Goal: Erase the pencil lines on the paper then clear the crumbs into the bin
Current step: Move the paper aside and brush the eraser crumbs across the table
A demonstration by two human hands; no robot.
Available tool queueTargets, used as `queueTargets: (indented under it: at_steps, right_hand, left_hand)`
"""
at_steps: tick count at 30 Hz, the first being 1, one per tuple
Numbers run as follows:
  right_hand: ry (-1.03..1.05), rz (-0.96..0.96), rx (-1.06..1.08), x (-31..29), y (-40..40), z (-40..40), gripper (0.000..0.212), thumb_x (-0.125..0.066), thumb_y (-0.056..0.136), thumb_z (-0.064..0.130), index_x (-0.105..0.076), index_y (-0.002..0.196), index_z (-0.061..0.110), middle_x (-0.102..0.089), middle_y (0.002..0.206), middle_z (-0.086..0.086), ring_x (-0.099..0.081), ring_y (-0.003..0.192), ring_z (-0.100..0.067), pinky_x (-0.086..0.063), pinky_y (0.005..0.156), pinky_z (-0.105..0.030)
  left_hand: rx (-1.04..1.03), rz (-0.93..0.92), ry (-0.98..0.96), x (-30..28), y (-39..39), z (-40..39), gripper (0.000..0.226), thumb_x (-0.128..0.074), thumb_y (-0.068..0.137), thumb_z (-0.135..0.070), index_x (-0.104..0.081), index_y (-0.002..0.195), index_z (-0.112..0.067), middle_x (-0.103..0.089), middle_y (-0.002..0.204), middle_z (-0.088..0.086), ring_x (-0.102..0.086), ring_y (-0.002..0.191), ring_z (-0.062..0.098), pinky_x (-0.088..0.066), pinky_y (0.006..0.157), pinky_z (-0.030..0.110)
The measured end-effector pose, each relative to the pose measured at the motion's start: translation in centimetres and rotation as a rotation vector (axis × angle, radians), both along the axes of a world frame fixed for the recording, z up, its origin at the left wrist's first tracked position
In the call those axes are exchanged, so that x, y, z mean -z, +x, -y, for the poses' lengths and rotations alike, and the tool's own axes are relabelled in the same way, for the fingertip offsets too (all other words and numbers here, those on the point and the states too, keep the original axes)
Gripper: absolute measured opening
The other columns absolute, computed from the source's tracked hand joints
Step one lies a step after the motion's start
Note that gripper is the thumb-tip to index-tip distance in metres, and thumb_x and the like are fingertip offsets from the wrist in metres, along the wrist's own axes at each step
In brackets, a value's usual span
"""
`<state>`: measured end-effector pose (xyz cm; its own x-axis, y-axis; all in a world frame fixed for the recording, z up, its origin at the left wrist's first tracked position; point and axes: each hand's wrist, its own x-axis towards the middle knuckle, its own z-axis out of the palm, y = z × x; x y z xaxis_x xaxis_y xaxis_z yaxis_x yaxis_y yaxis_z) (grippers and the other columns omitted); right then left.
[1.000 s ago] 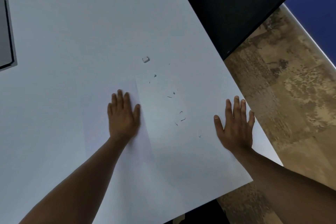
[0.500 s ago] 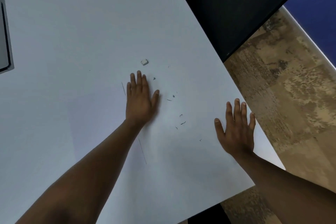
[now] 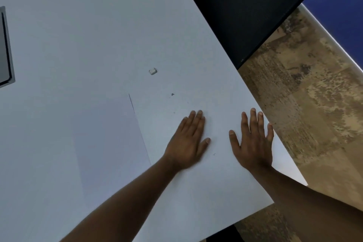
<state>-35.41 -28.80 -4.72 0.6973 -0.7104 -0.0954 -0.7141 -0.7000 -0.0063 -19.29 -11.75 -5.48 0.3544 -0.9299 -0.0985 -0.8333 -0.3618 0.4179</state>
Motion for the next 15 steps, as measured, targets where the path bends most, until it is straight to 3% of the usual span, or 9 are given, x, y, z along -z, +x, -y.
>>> queueTargets:
  at_steps: [3, 8, 12, 15]
  right_hand:
    - [0.002, 0.003, 0.0, 0.0, -0.1, 0.0, 0.073, -0.022, 0.099, 0.059, -0.024, 0.156, 0.013, -0.01, 0.165, -0.012, -0.008, 0.153, -0.031, -0.013, 0.12, -0.058]
    - [0.016, 0.008, 0.001, -0.1, -0.2, -0.1, 0.073, -0.018, 0.099, 0.059, -0.022, 0.157, 0.014, -0.009, 0.166, -0.012, -0.005, 0.153, -0.029, -0.013, 0.119, -0.058]
    - [0.021, 0.015, -0.002, -0.1, 0.0, 0.0, 0.074, -0.018, 0.099, 0.059, -0.023, 0.157, 0.013, -0.01, 0.166, -0.013, -0.006, 0.153, -0.03, -0.013, 0.119, -0.058]
    - [0.013, 0.011, -0.007, -0.1, -0.1, -0.1, 0.074, -0.019, 0.099, 0.058, -0.024, 0.156, 0.012, -0.011, 0.165, -0.013, -0.008, 0.153, -0.031, -0.015, 0.119, -0.058]
  left_hand:
    - [-0.17, 0.03, -0.021, 0.0, 1.0, 0.9, 0.075, -0.024, 0.107, -0.053, -0.009, 0.163, -0.006, 0.001, 0.171, 0.01, 0.009, 0.158, 0.024, 0.006, 0.128, 0.036]
    - [-0.537, 0.091, 0.119, 0.5, 5.4, 1.3, 0.079, -0.023, 0.106, -0.055, -0.012, 0.16, 0.002, -0.005, 0.169, 0.022, 0.002, 0.157, 0.037, -0.005, 0.128, 0.051]
    - [-0.437, 0.08, 0.132, 0.4, 2.1, 2.1, 0.08, -0.021, 0.105, -0.056, -0.014, 0.16, 0.002, -0.001, 0.168, 0.024, 0.006, 0.156, 0.041, -0.001, 0.128, 0.05]
    - [-0.239, -0.034, 0.144, -0.3, -0.7, 2.8, 0.08, -0.013, 0.104, -0.059, 0.002, 0.162, -0.006, 0.016, 0.169, 0.012, 0.023, 0.155, 0.027, 0.007, 0.128, 0.042]
